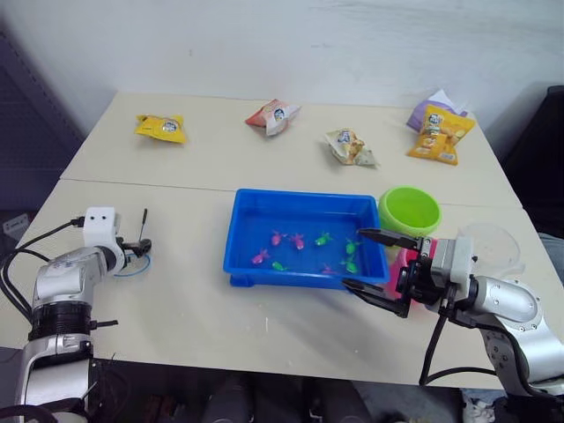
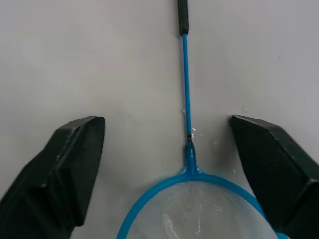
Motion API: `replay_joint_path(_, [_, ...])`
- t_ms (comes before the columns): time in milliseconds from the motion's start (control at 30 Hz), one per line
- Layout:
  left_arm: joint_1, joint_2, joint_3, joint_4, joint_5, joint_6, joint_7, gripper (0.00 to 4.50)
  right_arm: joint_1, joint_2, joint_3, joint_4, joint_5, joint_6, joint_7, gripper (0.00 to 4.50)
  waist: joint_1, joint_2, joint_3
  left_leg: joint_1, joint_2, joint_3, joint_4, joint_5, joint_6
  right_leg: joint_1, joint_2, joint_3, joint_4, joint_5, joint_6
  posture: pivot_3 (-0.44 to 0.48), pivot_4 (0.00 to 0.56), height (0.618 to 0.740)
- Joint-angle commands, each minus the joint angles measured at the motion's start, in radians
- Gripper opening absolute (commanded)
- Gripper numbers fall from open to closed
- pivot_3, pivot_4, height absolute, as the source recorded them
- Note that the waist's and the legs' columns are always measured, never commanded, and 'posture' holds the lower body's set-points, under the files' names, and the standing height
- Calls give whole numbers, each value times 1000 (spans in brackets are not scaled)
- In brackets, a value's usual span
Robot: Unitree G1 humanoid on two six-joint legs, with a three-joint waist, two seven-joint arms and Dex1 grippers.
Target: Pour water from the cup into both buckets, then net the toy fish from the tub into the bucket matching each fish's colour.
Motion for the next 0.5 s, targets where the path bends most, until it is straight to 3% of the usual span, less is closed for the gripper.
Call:
replay_joint_path(33, [17, -7, -19, 81, 21, 8, -26, 2460, -31, 3, -6, -42, 20, 8, -16, 4500, -1, 1, 0, 0, 0, 0, 2, 0, 0, 0, 0, 0, 1, 0, 0, 0, 150, 738])
replay_joint_path(167, [61, -9, -32, 50, 35, 33, -22, 825, -54, -7, -10, -31, 15, 7, -11, 4500, -1, 2, -1, 1, 0, 0, 4, -1, 0, 1, -1, 1, 4, 0, 0, 0, 150, 738])
replay_joint_path(200, [78, -11, 6, 38, 17, 37, -7, 176, -54, -6, -16, -29, 14, 1, -12, 4500, -1, 2, -1, 1, 0, 0, 4, -1, 0, 1, -1, 1, 4, 0, 0, 0, 150, 738])
replay_joint_path(333, [151, -10, 120, -30, -52, -69, -53, 72, -45, -27, -34, -54, 22, 11, -6, 4500, -20, 2, -1, 1, 0, 1, 3, -1, 0, 0, -1, 1, 4, 0, 0, 0, 150, 738])
replay_joint_path(500, [200, 59, 169, -239, -208, -270, -438, 72, -41, -88, -56, -90, 74, 93, 2, 4500, -17, 0, 1, -1, 1, 1, 4, -1, 0, -1, -2, -1, 4, 0, 0, 0, 150, 738])
